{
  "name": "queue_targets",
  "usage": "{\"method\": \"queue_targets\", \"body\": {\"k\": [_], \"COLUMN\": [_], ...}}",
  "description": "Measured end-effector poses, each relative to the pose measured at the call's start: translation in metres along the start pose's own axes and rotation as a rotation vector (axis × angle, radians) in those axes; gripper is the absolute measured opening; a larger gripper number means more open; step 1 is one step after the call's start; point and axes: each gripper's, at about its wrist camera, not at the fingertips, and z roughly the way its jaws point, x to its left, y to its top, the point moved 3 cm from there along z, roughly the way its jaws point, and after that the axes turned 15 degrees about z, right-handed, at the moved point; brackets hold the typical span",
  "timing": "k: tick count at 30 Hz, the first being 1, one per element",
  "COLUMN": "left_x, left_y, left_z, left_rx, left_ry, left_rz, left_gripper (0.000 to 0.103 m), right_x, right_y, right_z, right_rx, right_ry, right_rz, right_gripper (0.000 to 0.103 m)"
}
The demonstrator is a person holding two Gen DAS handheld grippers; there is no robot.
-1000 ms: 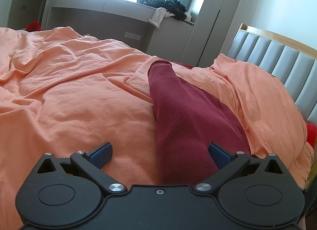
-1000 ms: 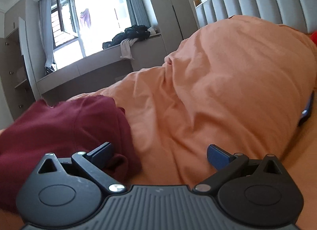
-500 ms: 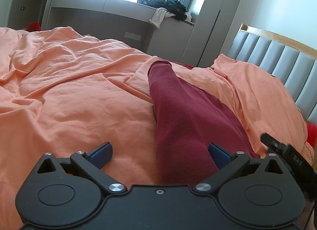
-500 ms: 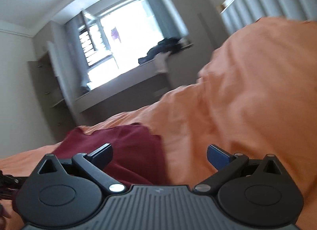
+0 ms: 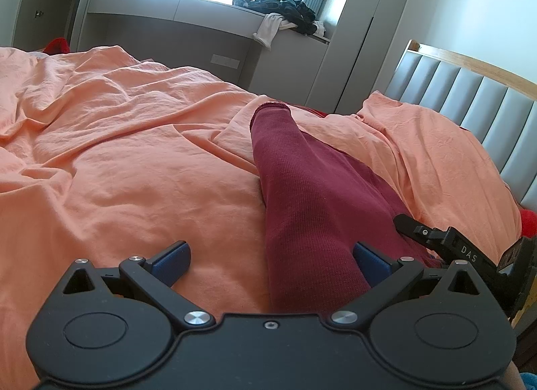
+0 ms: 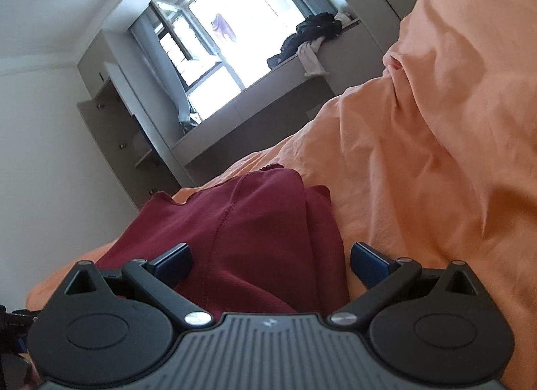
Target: Fold small clothes
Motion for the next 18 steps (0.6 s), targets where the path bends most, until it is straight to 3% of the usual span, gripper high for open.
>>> {"method": "queue_targets", "body": {"k": [18], "left_x": [-0.001], "left_y": [0.000], "left_z": [0.000], "left_rx": [0.000], "left_ry": [0.004], "left_rz": [0.004], "left_gripper": [0.103], "right_x": [0.004], "right_y": [-0.015], "right_z": [-0.003], "right_rx": [-0.033], "right_ry": [-0.012], "right_rz": [-0.075], "right_gripper": [0.100]}}
